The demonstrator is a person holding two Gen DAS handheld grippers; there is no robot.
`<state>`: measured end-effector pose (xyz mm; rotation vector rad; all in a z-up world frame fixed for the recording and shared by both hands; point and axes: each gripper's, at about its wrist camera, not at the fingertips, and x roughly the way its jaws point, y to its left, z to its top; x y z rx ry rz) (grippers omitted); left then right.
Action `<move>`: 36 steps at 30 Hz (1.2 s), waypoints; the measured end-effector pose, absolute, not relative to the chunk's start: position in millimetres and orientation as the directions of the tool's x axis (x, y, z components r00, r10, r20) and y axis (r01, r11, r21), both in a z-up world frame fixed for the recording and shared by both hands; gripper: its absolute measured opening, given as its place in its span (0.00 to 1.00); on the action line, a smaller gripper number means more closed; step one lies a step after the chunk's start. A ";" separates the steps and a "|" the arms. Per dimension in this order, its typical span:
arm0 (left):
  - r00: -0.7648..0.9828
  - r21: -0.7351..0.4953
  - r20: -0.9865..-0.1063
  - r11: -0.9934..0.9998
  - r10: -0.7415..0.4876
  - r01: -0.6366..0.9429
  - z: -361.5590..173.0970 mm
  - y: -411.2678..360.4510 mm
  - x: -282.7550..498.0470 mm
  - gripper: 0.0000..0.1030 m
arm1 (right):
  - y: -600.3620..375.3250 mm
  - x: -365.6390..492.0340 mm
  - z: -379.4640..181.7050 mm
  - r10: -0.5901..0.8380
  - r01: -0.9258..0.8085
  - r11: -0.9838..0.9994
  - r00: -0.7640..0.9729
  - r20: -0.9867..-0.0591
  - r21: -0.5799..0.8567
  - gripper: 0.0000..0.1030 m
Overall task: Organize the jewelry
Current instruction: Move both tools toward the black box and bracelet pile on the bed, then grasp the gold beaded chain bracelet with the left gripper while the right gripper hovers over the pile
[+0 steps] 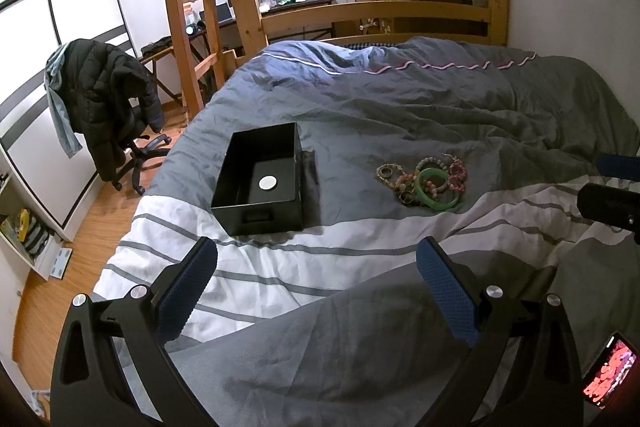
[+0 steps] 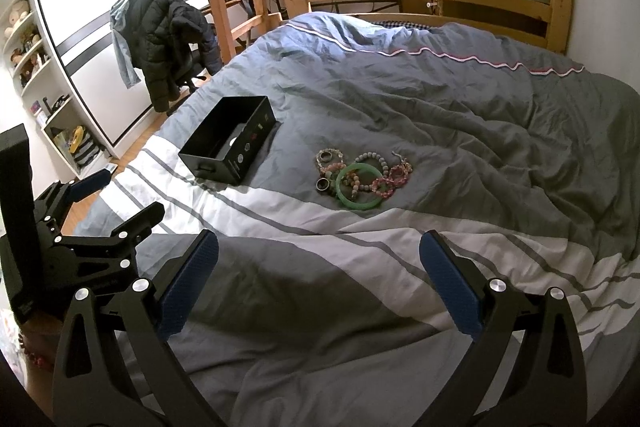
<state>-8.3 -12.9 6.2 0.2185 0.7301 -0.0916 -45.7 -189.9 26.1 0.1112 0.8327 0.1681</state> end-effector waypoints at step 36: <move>0.708 0.226 -0.705 0.930 -0.049 0.289 -79.8 -81.8 152.9 0.95 | -240.1 109.6 -60.3 0.200 -0.143 0.979 0.504 -0.840 0.147 0.96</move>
